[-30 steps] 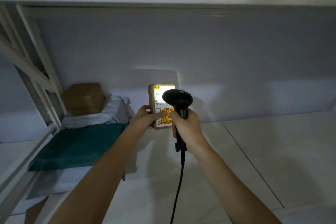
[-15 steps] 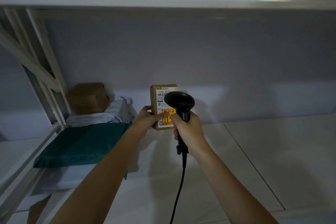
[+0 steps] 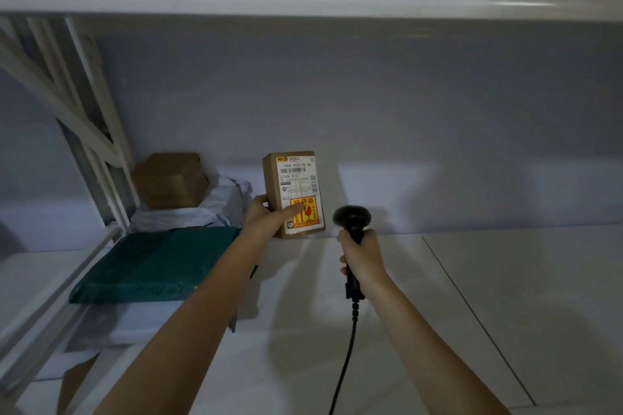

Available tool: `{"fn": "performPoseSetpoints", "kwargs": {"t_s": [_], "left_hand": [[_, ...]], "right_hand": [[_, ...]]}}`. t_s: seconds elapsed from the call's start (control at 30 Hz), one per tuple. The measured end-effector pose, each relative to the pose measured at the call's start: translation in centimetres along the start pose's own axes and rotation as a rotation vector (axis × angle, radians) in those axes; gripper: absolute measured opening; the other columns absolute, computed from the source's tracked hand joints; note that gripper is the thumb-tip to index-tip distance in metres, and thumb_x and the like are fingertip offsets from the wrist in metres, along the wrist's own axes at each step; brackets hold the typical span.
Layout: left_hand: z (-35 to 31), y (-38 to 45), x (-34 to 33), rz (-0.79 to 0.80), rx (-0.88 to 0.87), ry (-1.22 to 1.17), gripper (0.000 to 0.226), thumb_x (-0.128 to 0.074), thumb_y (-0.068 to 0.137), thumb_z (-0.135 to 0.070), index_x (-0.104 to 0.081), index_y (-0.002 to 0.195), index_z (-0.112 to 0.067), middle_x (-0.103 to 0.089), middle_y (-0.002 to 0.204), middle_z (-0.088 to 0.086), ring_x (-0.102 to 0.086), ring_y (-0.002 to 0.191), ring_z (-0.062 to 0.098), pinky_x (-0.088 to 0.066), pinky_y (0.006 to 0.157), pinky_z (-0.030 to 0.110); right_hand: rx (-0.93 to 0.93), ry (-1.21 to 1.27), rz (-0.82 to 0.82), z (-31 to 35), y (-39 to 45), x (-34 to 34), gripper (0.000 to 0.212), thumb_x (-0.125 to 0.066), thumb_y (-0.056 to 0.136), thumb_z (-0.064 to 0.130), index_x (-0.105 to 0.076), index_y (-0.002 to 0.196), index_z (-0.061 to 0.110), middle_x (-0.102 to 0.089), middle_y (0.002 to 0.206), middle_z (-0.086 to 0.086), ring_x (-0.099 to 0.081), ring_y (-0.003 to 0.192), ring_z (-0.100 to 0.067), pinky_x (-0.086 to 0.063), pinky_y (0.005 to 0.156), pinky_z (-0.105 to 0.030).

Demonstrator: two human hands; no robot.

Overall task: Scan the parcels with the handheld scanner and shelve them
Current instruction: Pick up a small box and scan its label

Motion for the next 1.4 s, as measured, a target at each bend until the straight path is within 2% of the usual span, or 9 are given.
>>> {"fn": "performPoseSetpoints", "kwargs": {"t_s": [0.17, 0.53, 0.63, 0.7, 0.77, 0.83, 0.93, 1.2, 1.4], "left_hand": [[0.2, -1.3, 1.2, -0.034, 0.007, -0.042, 0.05, -0.076, 0.076, -0.015, -0.057, 0.122, -0.008, -0.065, 0.121, 0.009, -0.066, 0.103, 0.026, -0.055, 0.075, 0.033], [1.4, -5.6, 2.1, -0.142, 0.04, -0.161, 0.024, -0.074, 0.077, -0.03, -0.056, 0.092, -0.026, -0.072, 0.105, 0.005, -0.069, 0.096, 0.022, -0.053, 0.093, 0.042], [2.2, -6.4, 2.7, -0.172, 0.088, -0.195, 0.028, -0.074, 0.077, -0.034, -0.054, 0.095, -0.025, -0.072, 0.102, 0.004, -0.069, 0.096, 0.022, -0.051, 0.095, 0.045], [2.5, -7.1, 3.3, -0.202, 0.118, -0.202, 0.039, -0.073, 0.077, -0.037, -0.05, 0.105, -0.021, -0.07, 0.104, 0.005, -0.068, 0.096, 0.023, -0.05, 0.096, 0.047], [2.5, -7.8, 3.8, -0.221, 0.144, -0.204, 0.048, -0.071, 0.079, -0.037, -0.047, 0.115, -0.018, -0.069, 0.099, 0.003, -0.067, 0.091, 0.02, -0.049, 0.096, 0.046], [2.2, -8.6, 4.5, -0.222, 0.169, -0.214, 0.052, -0.069, 0.081, -0.036, -0.046, 0.122, -0.014, -0.066, 0.092, 0.0, -0.065, 0.083, 0.016, -0.051, 0.092, 0.042], [1.5, -10.3, 5.7, -0.153, 0.177, -0.223, 0.053, -0.068, 0.082, -0.037, -0.049, 0.123, -0.01, -0.068, 0.096, 0.003, -0.066, 0.085, 0.017, -0.054, 0.083, 0.037], [-1.6, -19.0, 12.8, 0.097, -0.056, -0.009, 0.067, -0.074, 0.065, -0.049, -0.058, 0.123, -0.02, -0.068, 0.114, 0.0, -0.064, 0.105, 0.016, -0.051, 0.095, 0.037], [-5.7, -26.5, 21.0, 0.066, -0.348, 0.102, 0.074, -0.08, 0.055, -0.049, -0.058, 0.117, -0.015, -0.069, 0.104, -0.006, -0.068, 0.092, 0.004, -0.055, 0.074, 0.016]], "right_hand": [[-0.245, -0.133, 0.065, -7.0, 2.2, -0.1, 0.014, -0.05, 0.09, 0.013, -0.046, 0.076, 0.012, -0.043, 0.063, -0.006, -0.042, 0.055, -0.017, -0.04, 0.046, -0.026], [-0.365, -0.227, 0.12, -11.6, 3.5, -0.6, 0.02, -0.054, 0.088, 0.027, -0.053, 0.082, 0.008, -0.05, 0.071, -0.008, -0.05, 0.065, -0.021, -0.044, 0.061, -0.032], [-0.171, -0.614, -0.037, -10.3, 3.3, 0.2, 0.06, -0.061, 0.082, 0.038, -0.047, 0.123, -0.003, -0.049, 0.12, -0.018, -0.051, 0.11, -0.032, -0.045, 0.088, -0.037], [0.146, -0.427, -0.092, -7.1, 1.9, 0.4, 0.063, -0.064, 0.084, 0.023, -0.036, 0.137, 0.002, -0.032, 0.14, -0.013, -0.035, 0.13, -0.028, -0.036, 0.104, -0.033], [0.343, -0.103, 0.129, -3.4, -0.4, 0.0, 0.065, -0.064, 0.085, 0.014, -0.032, 0.142, 0.018, -0.028, 0.146, 0.006, -0.035, 0.132, -0.015, -0.035, 0.103, -0.021], [0.407, -0.043, 0.421, -0.7, -3.2, -1.0, 0.076, -0.068, 0.082, 0.025, -0.025, 0.144, 0.033, -0.023, 0.149, 0.022, -0.032, 0.133, -0.005, -0.032, 0.101, -0.014], [0.515, -0.2, 0.565, 1.5, -7.2, -2.5, 0.087, -0.075, 0.073, 0.035, -0.019, 0.137, 0.05, -0.017, 0.148, 0.032, -0.02, 0.137, 0.005, -0.025, 0.108, -0.013], [0.597, -0.117, 0.349, 4.6, -16.7, -6.5, 0.067, -0.074, 0.077, 0.026, -0.043, 0.135, 0.033, -0.054, 0.135, 0.01, -0.051, 0.124, -0.005, -0.046, 0.104, -0.034], [0.69, -0.104, 0.286, 8.9, -26.7, -10.5, 0.061, -0.067, 0.074, 0.041, -0.048, 0.131, 0.033, -0.06, 0.123, 0.016, -0.054, 0.112, 0.009, -0.044, 0.086, -0.003]]}}
Point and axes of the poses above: each hand's wrist, its own y-axis towards the middle knuckle, its own x-axis out of the back of the hand, z = x × y, the point moved 3 cm from there along y, towards the middle knuckle
